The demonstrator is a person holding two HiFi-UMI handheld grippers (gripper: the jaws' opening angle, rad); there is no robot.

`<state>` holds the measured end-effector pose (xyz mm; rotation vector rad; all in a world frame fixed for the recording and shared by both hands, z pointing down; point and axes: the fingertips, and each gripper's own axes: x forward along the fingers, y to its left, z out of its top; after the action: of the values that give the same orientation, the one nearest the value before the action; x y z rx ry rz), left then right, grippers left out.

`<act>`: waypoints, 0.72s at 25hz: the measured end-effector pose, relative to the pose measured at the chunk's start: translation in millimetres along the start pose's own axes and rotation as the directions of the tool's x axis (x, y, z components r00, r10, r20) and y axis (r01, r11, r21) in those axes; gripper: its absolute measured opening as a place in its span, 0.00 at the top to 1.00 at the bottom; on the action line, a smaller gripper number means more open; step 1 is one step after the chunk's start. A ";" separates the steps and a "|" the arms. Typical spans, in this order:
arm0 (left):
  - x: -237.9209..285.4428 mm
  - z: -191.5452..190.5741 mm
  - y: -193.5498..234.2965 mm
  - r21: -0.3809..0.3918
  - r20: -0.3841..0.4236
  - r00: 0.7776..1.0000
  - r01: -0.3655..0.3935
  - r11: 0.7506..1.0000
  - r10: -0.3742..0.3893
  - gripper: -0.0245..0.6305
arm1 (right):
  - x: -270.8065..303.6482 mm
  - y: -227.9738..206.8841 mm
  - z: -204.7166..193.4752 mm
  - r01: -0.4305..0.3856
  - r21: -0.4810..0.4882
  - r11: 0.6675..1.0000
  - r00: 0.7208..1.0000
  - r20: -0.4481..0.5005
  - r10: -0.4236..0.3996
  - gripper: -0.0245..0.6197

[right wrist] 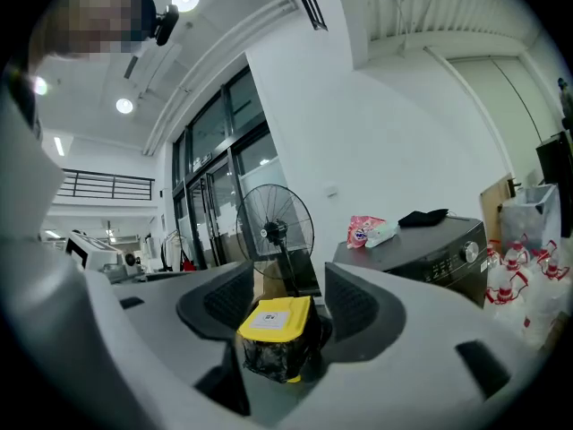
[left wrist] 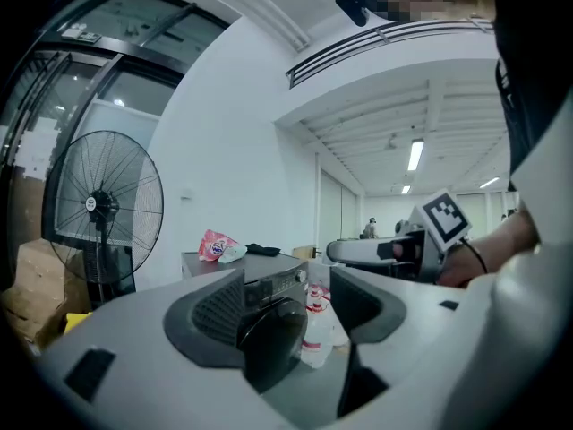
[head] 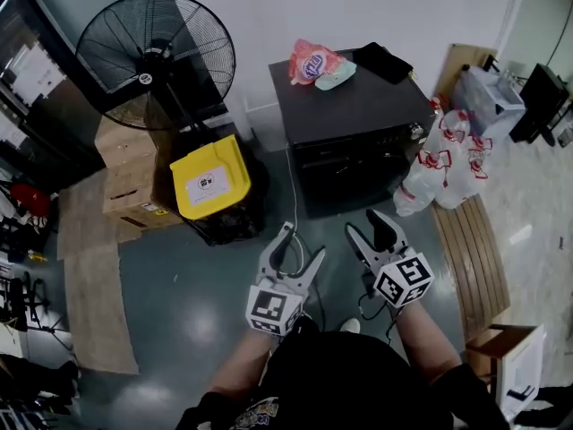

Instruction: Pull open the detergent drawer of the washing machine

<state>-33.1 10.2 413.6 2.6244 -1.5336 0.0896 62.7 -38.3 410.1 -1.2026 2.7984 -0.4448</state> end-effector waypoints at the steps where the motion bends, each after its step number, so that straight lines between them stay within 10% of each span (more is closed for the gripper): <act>1: 1.7 0.3 7.1 0.000 -0.001 1.000 0.004 1.000 -0.004 0.54 | 7.2 -0.2 -0.8 0.003 0.004 1.000 1.000 -0.002 -0.003 0.56; 18: 29.1 -0.8 117.8 0.028 -0.003 0.993 0.117 0.993 -0.117 0.53 | 128.3 -7.0 -14.1 0.097 0.176 0.980 0.993 0.044 -0.106 0.39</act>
<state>-121.4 -72.4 424.0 2.7287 -1.3844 0.1042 -23.7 -131.7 432.7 -1.3021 2.5995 -0.6397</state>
